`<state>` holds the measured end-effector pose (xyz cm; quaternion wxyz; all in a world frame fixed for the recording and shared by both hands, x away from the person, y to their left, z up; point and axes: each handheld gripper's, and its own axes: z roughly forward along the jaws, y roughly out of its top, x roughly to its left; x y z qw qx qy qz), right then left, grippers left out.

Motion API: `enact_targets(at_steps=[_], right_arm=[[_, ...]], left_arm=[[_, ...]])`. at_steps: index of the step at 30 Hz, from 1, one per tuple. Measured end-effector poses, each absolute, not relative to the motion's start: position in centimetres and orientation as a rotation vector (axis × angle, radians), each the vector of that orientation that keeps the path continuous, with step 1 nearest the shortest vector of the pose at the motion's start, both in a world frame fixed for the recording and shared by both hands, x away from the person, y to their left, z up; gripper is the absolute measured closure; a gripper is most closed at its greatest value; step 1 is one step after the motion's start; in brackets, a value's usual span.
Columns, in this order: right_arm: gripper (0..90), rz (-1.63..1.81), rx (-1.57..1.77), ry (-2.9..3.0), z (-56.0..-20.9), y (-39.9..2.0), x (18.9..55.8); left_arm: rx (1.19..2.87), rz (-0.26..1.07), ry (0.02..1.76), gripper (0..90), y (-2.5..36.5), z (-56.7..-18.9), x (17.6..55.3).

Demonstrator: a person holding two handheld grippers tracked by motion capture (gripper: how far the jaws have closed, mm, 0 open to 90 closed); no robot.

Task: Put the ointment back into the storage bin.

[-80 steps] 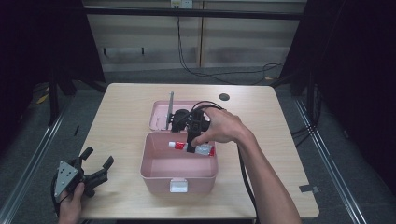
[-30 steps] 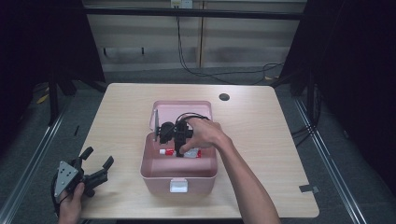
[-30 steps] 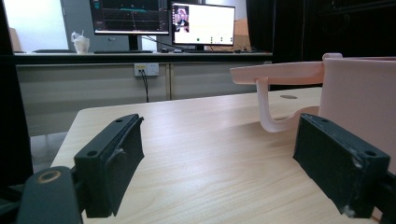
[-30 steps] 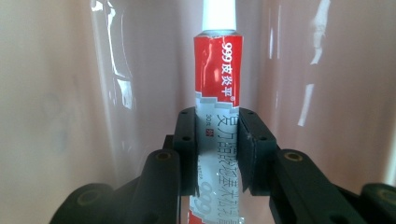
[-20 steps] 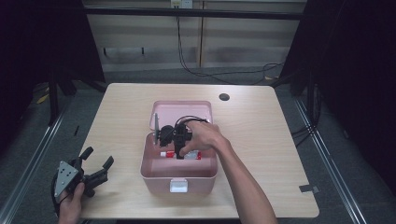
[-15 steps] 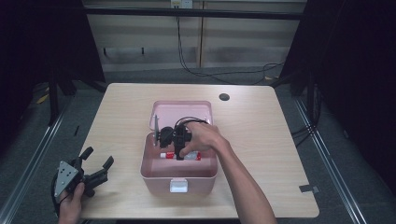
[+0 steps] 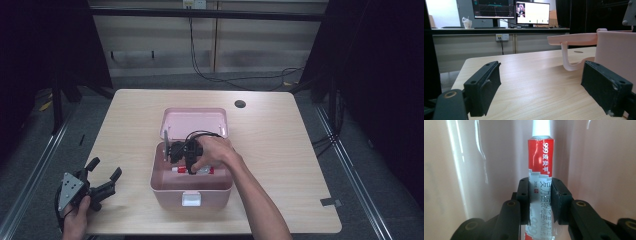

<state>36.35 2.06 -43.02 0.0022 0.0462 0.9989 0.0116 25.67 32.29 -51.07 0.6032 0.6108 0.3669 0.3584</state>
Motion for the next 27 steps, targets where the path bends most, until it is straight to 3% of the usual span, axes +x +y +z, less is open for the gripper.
enact_targets(at_steps=[27], right_arm=[[71.3,0.092,0.219,3.104,-44.4,1.5,36.7]], left_arm=[[1.414,0.829,0.848,15.6,32.3,-51.1,25.7]])
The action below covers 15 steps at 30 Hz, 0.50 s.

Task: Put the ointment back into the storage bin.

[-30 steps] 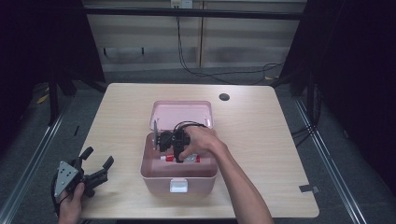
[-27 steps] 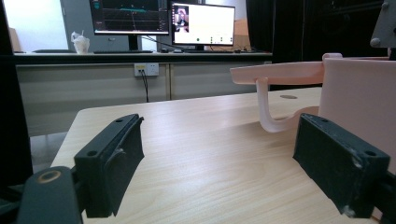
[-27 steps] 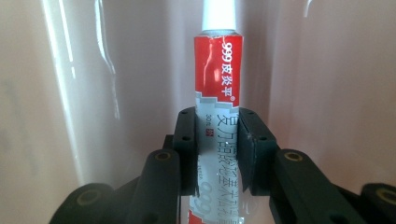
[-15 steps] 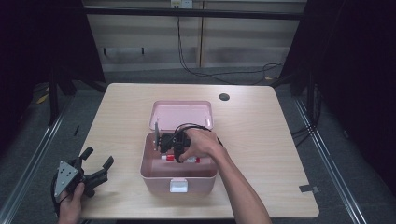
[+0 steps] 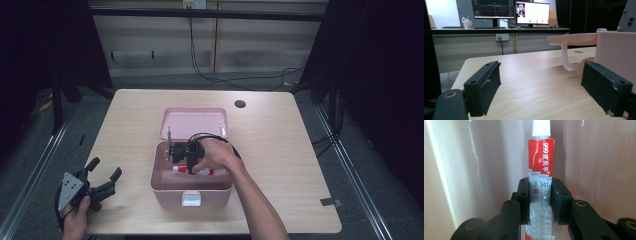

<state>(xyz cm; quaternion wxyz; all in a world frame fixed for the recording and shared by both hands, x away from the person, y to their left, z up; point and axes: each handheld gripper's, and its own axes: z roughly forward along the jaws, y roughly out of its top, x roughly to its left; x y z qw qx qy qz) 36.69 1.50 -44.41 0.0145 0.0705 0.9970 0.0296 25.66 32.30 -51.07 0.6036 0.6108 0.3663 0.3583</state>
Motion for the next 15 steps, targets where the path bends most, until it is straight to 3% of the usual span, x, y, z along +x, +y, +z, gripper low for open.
enact_targets(at_steps=[15], right_arm=[[71.1,0.058,0.212,3.064,-45.16,1.62,36.36]], left_arm=[[1.414,0.829,0.848,15.5,32.3,-51.07,25.66]])
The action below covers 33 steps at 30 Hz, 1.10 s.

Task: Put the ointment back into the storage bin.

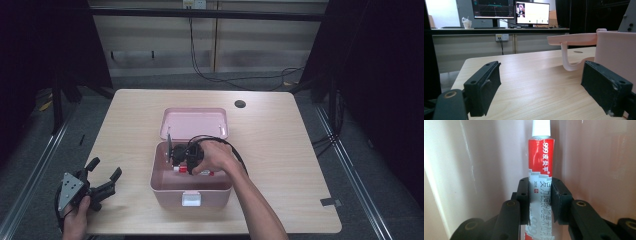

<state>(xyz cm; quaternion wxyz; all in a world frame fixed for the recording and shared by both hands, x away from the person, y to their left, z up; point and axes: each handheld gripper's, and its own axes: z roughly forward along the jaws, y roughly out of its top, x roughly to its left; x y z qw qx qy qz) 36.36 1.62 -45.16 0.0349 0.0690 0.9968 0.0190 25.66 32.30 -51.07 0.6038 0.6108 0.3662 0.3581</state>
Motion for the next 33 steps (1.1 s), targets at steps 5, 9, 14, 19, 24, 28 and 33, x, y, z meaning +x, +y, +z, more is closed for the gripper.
enact_targets(at_steps=[5,9,14,19,24,28,33], right_arm=[[70.8,0.017,0.209,3.056,-45.4,1.7,36.2],[70.7,0.028,0.212,3.057,-45.4,1.7,36.2],[71.0,0.056,0.218,3.061,-45.1,1.6,36.3],[70.4,0.066,0.22,3.071,-44.9,1.6,36.2],[67.4,0.084,0.225,3.078,-44.7,1.6,36.2],[63.7,0.112,0.255,3.103,-44.2,1.5,36.2],[61.7,0.129,0.275,3.125,-43.7,1.2,36.2]], left_arm=[[1.414,0.829,0.847,15.6,32.3,-51.1,25.7],[1.414,0.829,0.848,15.5,32.3,-51.1,25.7],[1.414,0.829,0.847,15.6,32.3,-51.1,25.7],[1.413,0.829,0.847,15.6,32.3,-51.1,25.7],[1.414,0.829,0.847,15.5,32.3,-51.1,25.7],[1.414,0.829,0.847,15.6,32.3,-51.1,25.7],[1.414,0.829,0.847,15.5,32.3,-51.1,25.7]])
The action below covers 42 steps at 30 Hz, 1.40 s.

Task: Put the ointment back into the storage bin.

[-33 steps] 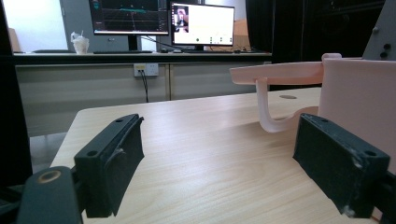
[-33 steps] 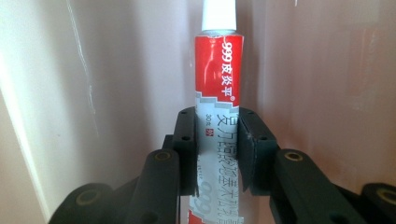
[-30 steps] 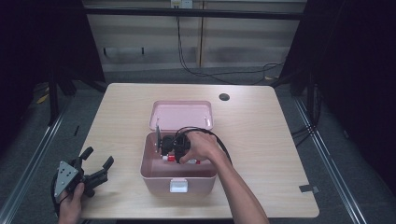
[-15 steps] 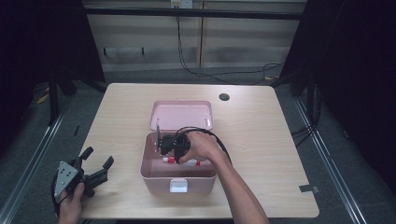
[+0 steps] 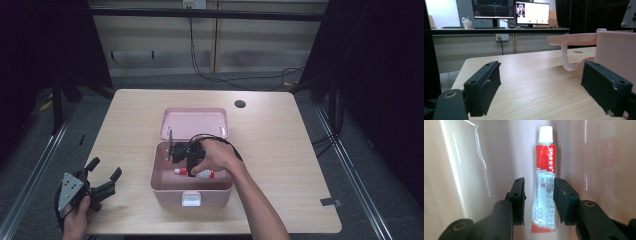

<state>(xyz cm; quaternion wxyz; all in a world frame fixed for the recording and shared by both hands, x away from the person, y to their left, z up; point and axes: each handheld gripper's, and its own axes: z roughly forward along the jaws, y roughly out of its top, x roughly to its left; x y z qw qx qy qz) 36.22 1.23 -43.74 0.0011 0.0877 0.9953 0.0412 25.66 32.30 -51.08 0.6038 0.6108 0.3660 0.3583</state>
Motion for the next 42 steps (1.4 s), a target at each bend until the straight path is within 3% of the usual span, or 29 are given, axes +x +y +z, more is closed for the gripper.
enact_targets(at_steps=[3,8,21,42], right_arm=[[53.3,0.136,0.32,3.151,-43.1,0.9,36.4],[51.6,0.162,0.31,3.166,-42.6,0.7,36.3],[36.3,0.231,0.36,3.191,-40.7,-0.2,35.9],[30.4,0.352,0.412,3.157,-37.7,-1.9,35.5]], left_arm=[[1.414,0.829,0.848,15.5,32.3,-51.1,25.7],[1.414,0.829,0.848,15.5,32.3,-51.1,25.7],[1.413,0.829,0.848,15.5,32.3,-51.1,25.7],[1.414,0.829,0.849,15.5,32.3,-51.1,25.7]])
